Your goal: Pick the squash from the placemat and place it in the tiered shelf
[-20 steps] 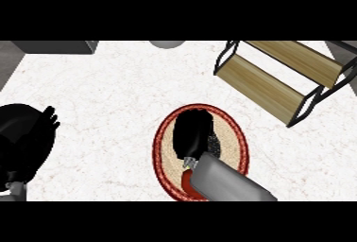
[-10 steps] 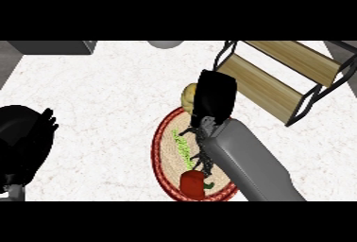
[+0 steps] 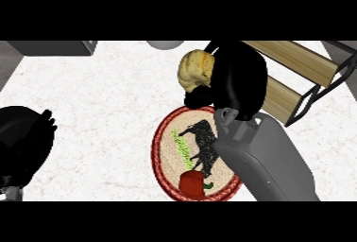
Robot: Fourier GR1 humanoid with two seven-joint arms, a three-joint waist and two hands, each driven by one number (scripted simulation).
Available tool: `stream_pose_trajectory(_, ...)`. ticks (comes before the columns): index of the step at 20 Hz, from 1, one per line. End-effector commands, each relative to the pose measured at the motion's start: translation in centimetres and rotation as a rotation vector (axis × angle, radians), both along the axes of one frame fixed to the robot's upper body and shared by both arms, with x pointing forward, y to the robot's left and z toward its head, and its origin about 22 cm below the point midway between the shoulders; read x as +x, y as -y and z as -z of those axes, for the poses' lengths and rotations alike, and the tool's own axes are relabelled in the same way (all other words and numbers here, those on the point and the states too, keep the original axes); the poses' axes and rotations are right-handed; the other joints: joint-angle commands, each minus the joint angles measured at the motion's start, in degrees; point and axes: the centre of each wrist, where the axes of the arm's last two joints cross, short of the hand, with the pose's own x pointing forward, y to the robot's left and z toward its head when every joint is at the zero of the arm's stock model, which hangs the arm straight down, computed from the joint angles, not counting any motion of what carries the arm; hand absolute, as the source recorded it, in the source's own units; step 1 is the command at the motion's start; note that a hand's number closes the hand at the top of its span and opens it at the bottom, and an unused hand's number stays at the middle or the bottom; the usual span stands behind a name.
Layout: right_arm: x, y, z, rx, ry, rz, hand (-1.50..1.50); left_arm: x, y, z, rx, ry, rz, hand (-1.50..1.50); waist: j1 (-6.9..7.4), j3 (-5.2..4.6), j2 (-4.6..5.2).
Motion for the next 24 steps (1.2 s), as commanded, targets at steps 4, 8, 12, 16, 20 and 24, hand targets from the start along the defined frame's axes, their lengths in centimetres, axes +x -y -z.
stream_pose_trajectory(4,-4.2,0.1,-6.4,0.123,0.100,0.153,1.50,-0.5,1.1,1.2,0.003,0.014,-0.015,0.00,-0.40,-0.07,-0.03)
stream_pose_trajectory(8,-4.7,0.3,-9.0,0.153,0.159,0.179,1.50,-0.2,0.6,1.3,-0.005,0.003,-0.026,0.00,-0.35,-0.09,0.05)
stream_pose_trajectory(12,-3.4,0.8,-9.8,0.106,0.222,0.252,1.50,0.1,-0.5,-0.2,0.004,0.017,-0.016,0.00,-0.23,-0.06,0.17)
stream_pose_trajectory(16,-1.9,1.5,-11.9,-0.068,0.176,0.331,1.50,0.1,0.4,-0.6,0.004,0.020,-0.008,0.00,-0.56,-0.09,-0.21)
stream_pose_trajectory(20,-0.7,2.5,-13.8,-0.074,0.178,0.341,1.50,0.2,0.3,0.1,-0.010,0.010,-0.011,0.00,-0.20,-0.11,0.21)
stream_pose_trajectory(24,1.1,3.8,-14.8,-0.098,0.147,0.362,1.50,0.5,2.1,1.1,-0.008,0.006,0.004,0.00,-0.13,-0.09,0.41)
